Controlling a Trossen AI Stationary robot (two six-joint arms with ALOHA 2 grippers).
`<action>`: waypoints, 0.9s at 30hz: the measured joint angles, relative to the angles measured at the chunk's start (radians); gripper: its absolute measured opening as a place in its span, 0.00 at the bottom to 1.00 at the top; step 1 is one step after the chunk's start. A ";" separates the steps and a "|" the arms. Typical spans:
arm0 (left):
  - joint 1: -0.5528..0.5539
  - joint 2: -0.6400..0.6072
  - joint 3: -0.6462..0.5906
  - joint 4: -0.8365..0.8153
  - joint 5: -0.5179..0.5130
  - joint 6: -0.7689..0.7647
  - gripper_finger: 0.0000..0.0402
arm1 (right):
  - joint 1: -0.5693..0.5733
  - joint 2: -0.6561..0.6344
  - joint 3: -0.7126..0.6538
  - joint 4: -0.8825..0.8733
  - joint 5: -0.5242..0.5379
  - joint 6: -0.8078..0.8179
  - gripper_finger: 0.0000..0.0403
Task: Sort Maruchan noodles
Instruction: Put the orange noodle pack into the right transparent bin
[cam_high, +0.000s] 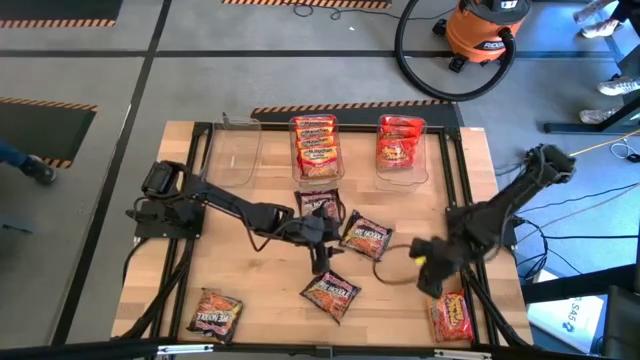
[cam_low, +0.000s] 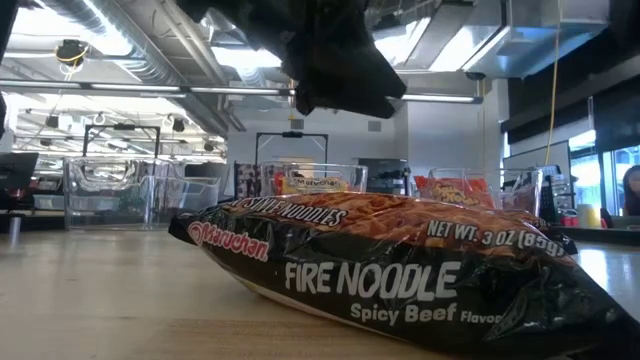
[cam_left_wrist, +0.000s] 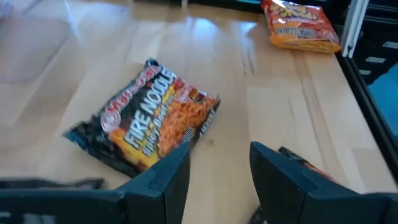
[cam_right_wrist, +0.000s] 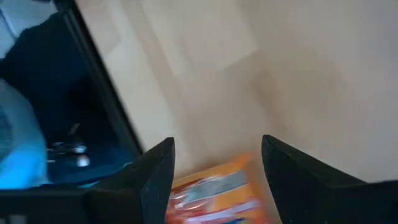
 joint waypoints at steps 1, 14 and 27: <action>-0.005 0.001 0.000 -0.001 -0.006 -0.014 0.39 | 0.033 0.009 -0.018 0.043 0.000 0.065 0.54; -0.030 0.003 0.000 0.000 -0.028 -0.055 0.39 | 0.272 0.221 -0.057 0.238 -0.183 0.532 0.54; -0.032 0.003 0.000 0.002 -0.032 -0.034 0.39 | 0.251 0.321 -0.050 0.220 -0.223 0.459 0.54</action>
